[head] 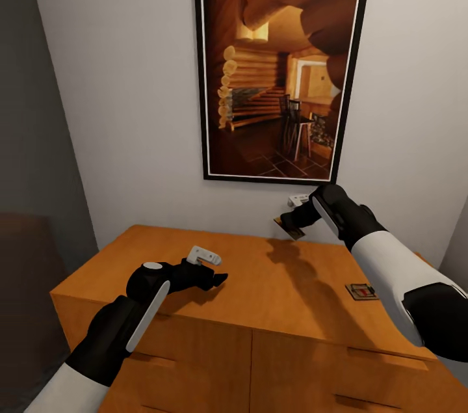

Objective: Take the four mousetraps from the cabinet in the bathroom and place them on the bathroom floor. Make sure all four end up on the same floor surface, and ensure that at least two of them are either under or directly next to the same bathroom sink.

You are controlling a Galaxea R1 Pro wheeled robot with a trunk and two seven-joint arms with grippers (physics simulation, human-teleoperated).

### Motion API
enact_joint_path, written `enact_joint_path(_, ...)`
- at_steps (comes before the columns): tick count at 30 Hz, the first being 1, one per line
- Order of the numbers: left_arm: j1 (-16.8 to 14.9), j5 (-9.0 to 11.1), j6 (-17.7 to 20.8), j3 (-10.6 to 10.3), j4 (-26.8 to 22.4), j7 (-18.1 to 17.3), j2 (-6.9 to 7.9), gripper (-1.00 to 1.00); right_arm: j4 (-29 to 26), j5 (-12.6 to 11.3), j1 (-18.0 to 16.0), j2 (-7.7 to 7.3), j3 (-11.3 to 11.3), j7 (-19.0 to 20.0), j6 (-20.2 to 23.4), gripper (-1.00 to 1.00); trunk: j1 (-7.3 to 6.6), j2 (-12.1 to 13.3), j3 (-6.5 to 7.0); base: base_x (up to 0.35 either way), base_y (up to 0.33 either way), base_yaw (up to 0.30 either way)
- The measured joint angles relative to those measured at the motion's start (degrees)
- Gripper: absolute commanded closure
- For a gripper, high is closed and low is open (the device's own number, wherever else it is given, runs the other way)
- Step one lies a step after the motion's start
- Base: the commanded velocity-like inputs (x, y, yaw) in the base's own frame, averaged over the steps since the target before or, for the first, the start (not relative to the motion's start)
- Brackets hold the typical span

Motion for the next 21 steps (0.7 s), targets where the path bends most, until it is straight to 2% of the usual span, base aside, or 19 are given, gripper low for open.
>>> enact_joint_path(7,0.0,0.0,0.0,0.0,0.1,0.0,0.01,-1.00,0.1,-0.2,0.0,0.05,0.0,0.0,0.0,1.00,0.00,0.0,0.00,0.000,0.000,-0.010)
enact_joint_path(15,0.0,0.0,-1.0,0.0,0.1,0.0,0.01,-1.00,0.2,-0.6,0.0,0.02,0.0,0.2,0.0,1.00,0.00,0.0,0.00,0.000,0.000,-0.198)
enact_joint_path(21,0.0,0.0,-2.3,0.1,0.1,0.0,-0.01,-1.00,0.3,-0.5,0.0,0.04,0.0,0.1,0.0,1.00,0.00,0.0,0.00,0.000,0.000,-0.052)
